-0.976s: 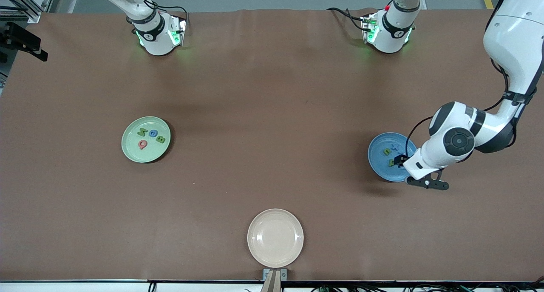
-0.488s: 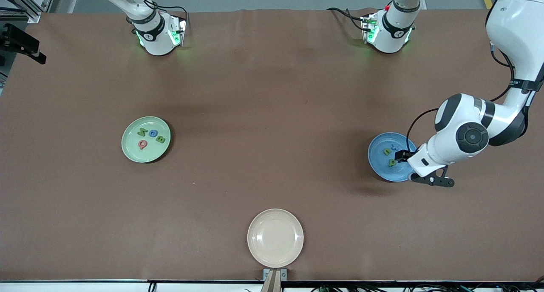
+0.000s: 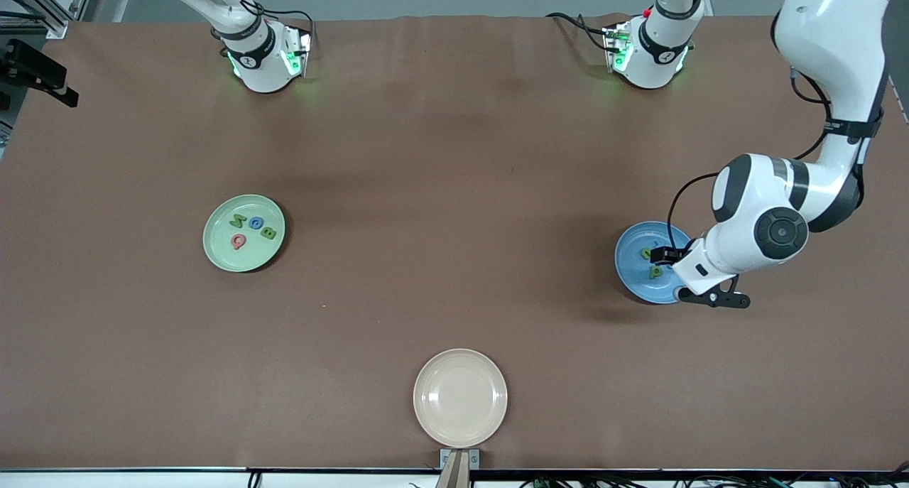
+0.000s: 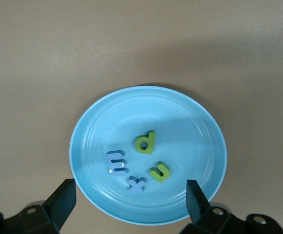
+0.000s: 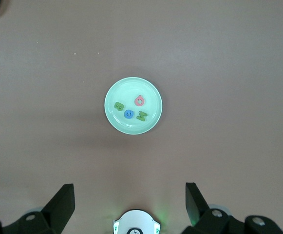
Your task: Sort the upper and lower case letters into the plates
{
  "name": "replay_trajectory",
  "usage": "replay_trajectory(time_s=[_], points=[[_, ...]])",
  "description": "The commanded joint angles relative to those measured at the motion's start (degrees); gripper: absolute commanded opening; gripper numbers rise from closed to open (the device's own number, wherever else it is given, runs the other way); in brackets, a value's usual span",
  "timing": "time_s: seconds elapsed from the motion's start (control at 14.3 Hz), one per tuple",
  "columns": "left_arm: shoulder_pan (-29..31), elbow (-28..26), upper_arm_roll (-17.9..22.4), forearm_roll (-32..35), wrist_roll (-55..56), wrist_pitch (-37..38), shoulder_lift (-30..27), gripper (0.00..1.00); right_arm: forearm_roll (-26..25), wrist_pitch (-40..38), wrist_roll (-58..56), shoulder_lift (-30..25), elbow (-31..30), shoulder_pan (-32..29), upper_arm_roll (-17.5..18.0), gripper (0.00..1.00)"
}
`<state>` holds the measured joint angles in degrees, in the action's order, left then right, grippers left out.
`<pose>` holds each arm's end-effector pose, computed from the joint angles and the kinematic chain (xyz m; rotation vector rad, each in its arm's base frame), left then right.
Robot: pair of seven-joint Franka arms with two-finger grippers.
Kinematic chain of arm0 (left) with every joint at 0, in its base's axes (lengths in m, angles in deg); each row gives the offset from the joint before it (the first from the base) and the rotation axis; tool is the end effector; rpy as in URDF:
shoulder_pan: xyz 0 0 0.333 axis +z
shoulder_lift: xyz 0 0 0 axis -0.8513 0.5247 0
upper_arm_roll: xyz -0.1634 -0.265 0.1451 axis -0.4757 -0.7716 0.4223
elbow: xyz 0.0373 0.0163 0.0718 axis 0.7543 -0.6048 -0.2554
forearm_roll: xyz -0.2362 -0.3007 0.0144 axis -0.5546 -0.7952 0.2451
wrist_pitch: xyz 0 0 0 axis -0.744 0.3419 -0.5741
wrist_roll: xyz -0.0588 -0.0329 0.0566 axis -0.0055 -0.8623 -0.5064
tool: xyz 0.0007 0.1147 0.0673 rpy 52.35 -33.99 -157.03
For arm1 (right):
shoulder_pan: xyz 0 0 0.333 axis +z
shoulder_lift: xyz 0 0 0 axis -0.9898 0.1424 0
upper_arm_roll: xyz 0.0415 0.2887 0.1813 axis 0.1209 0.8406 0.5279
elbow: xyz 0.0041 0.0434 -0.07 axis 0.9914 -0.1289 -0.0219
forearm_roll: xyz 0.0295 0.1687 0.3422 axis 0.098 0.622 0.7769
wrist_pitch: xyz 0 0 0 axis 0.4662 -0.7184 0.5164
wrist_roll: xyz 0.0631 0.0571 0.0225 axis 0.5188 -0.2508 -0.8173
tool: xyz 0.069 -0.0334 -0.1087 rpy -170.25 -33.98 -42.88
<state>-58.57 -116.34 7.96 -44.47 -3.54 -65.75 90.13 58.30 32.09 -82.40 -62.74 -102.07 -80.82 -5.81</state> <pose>0.6210 -0.0797 0.2882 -3.0720 0.2140 0.2204 0.4818 -0.0270 0.6993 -3.1078 -0.0443 0.1055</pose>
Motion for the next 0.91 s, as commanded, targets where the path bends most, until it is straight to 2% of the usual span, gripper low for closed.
replay_trajectory(time_s=[0.0, 0.28, 0.49, 0.63, 0.84], points=[[-7.5, -0.3, 8.2, -3.1, -2.0, 0.9, -2.1, 0.99, 0.7, -0.2, 0.2, -0.4, -0.3, -0.2, 0.2, 1.00], [-6.1, -0.7, 8.1, -3.1, -4.6, 1.0, -4.5, 1.00, 0.5, -0.3, 0.1, -0.4, -0.3, -0.2, 0.1, 1.00], [-2.4, -1.8, 7.5, -3.8, -8.1, 5.1, -11.2, 1.00, 0.5, -0.3, 0.1, -0.4, -0.3, -0.4, 0.1, 1.00], [0.3, -1.7, 7.5, -7.2, -13.9, 9.5, -14.9, 1.00, 0.4, -0.3, 0.1, -0.4, -0.3, -0.5, 0.1, 1.00], [0.8, -1.3, 7.6, -7.7, -13.8, 13.1, -20.2, 1.00, 0.3, -0.3, 0.1, -0.4, -0.4, -0.4, 0.1, 1.00]])
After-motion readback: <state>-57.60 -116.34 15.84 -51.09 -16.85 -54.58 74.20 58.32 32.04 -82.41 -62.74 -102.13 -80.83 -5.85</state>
